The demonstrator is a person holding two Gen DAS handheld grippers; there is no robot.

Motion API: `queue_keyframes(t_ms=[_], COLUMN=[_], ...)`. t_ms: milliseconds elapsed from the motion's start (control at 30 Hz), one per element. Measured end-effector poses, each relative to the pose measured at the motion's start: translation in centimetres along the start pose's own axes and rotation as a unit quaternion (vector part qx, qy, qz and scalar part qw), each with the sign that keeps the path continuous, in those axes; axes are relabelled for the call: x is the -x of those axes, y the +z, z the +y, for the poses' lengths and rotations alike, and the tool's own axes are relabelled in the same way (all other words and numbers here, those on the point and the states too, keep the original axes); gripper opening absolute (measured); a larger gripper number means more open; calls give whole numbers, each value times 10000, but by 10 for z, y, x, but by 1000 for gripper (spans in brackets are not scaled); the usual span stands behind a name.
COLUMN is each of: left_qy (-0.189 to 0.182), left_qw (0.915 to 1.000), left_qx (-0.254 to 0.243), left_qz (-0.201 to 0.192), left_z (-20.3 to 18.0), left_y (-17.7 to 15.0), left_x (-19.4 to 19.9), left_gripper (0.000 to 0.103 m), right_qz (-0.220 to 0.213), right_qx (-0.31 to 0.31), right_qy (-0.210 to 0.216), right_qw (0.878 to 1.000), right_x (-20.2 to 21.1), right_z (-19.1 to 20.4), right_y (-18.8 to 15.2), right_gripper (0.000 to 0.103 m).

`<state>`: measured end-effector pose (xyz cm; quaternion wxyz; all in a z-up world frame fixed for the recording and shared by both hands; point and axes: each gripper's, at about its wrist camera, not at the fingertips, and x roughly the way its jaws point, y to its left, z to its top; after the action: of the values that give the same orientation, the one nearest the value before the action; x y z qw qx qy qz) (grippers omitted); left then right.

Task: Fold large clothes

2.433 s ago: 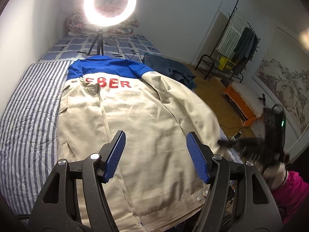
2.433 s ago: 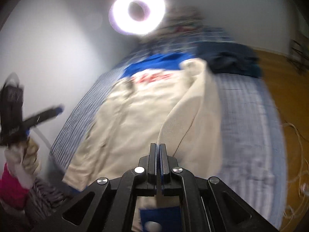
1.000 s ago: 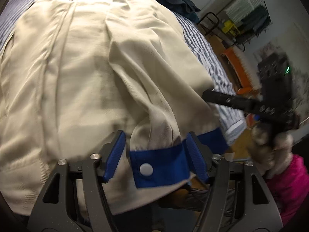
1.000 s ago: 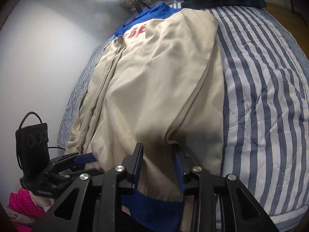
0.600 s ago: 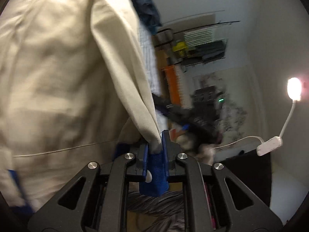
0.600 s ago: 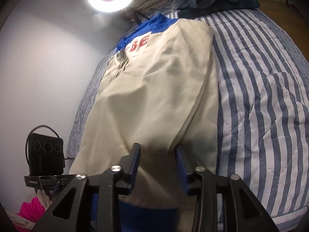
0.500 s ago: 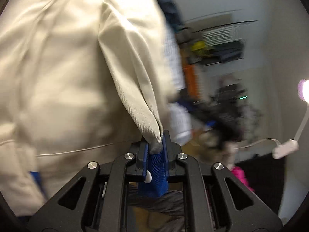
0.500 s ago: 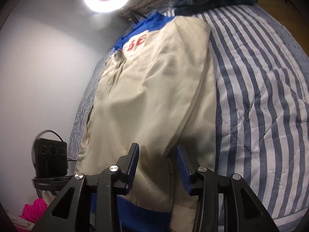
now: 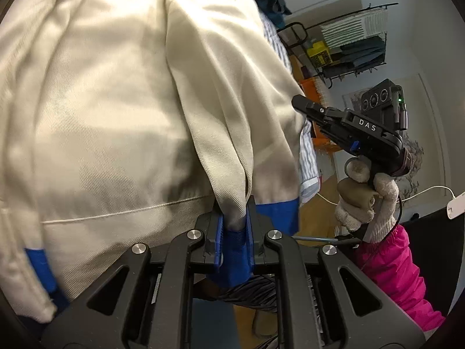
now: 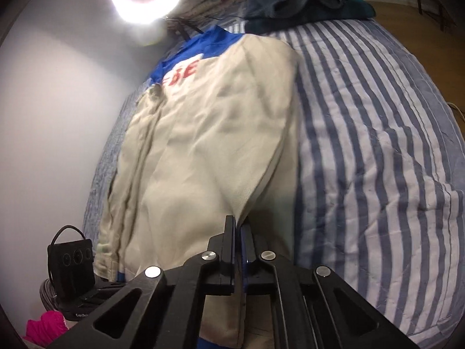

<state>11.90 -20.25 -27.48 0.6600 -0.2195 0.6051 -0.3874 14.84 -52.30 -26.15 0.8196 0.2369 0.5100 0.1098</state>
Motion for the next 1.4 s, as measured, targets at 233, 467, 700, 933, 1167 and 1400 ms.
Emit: queue_keyframes(t_ms=[233, 467, 700, 933, 1167, 1400], left_qy=[-85, -52, -109, -27, -120, -830], left_qw=[9999, 10000, 9999, 9998, 9998, 9961], left_qx=[53, 1, -39, -31, 152, 190], left_qz=[49, 74, 77, 173, 75, 226], left_z=[-4, -4, -8, -6, -3, -12], left_y=[9, 14, 13, 12, 0, -1], left_x=[-4, -17, -21, -22, -4, -22], left_gripper=[11, 11, 11, 18, 33, 8], right_qz=[-130, -106, -560, -34, 237, 734], right_qx=[-935, -1151, 67, -67, -200, 121], right_qy=[902, 998, -645, -697, 105, -89], right_qw=[9914, 9883, 9963, 9975, 9995, 9972], right_x=[0, -24, -8, -14, 38, 23], right_z=[-38, -48, -7, -21, -12, -4], right_y=[6, 38, 59, 46, -22, -69], right_gripper=[45, 32, 0, 34, 34, 3])
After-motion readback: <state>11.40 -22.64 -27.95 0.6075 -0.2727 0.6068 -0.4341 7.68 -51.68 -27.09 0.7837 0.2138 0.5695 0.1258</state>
